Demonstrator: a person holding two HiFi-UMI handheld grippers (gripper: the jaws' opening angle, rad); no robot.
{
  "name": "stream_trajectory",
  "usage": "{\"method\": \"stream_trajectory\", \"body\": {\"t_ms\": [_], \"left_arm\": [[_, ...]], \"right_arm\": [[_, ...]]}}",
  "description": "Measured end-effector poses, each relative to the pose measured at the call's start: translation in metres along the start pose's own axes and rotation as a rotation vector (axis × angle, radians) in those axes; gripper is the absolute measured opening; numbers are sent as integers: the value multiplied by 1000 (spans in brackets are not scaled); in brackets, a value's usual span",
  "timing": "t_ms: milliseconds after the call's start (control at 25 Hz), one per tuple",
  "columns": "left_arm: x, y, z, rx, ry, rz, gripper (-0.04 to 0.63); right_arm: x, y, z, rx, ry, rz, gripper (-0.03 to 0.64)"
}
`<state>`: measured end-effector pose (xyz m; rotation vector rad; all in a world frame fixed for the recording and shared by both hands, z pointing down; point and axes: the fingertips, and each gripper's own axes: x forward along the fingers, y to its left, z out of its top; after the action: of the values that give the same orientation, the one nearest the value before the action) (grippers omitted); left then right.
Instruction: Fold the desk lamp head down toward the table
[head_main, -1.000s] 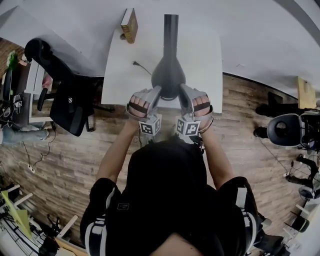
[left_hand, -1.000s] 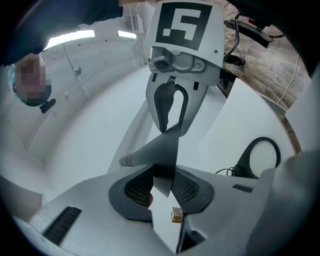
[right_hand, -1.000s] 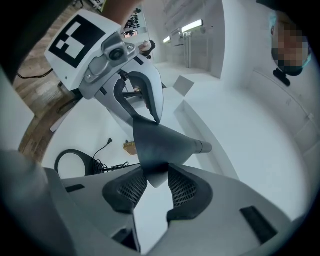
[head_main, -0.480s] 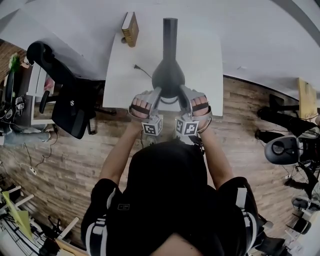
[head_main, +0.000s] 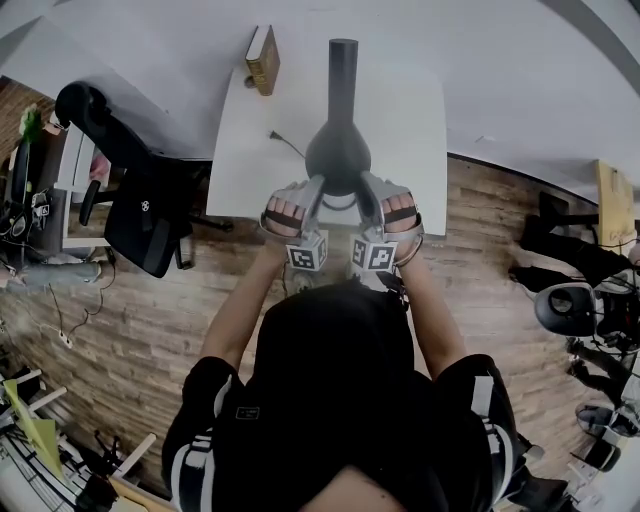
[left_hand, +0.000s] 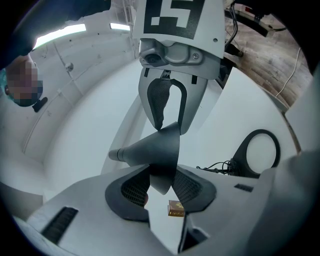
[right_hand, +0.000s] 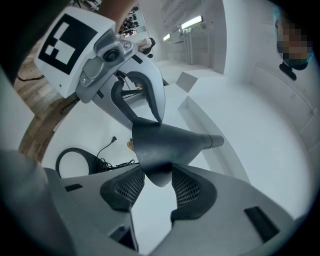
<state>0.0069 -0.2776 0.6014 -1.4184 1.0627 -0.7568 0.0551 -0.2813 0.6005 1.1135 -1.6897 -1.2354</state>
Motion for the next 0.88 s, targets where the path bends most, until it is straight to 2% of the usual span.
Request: {"method": "stream_trajectory", "body": {"t_ms": [120,200,240,360,440,520,640,720,800,880], "left_arm": [[-2,-2,1,-26,3,-26,148],[-7,-8,-1,-48,19,-76,196],[-11,-12,-4,-66,30,-108,195],[-33,-21,-8,-133,50,-177,195],[-51,-25,-12,-190,69,-214,195],[-67,-26,-20,-302,118,-258,195],[-81,-13,-38,-563,223,-289,195],[-82,10,-47,-754,256,-259,181],[-80,50,-46,-932,203,-194,160],[-74,100,-38,-1023,104,-124,120]], "right_arm": [[-2,2,0,23,6,31,206],[-6,5,1,55,14,63,210],[-8,6,0,80,19,77,212],[-20,6,-4,199,39,108,213],[-30,5,-6,331,54,138,210],[-41,-2,-7,523,66,167,202],[-53,-22,-14,825,101,173,173],[-56,-38,-17,983,117,169,155],[-59,-56,-17,1116,111,160,138],[-62,-76,-16,1214,88,142,119]]}}
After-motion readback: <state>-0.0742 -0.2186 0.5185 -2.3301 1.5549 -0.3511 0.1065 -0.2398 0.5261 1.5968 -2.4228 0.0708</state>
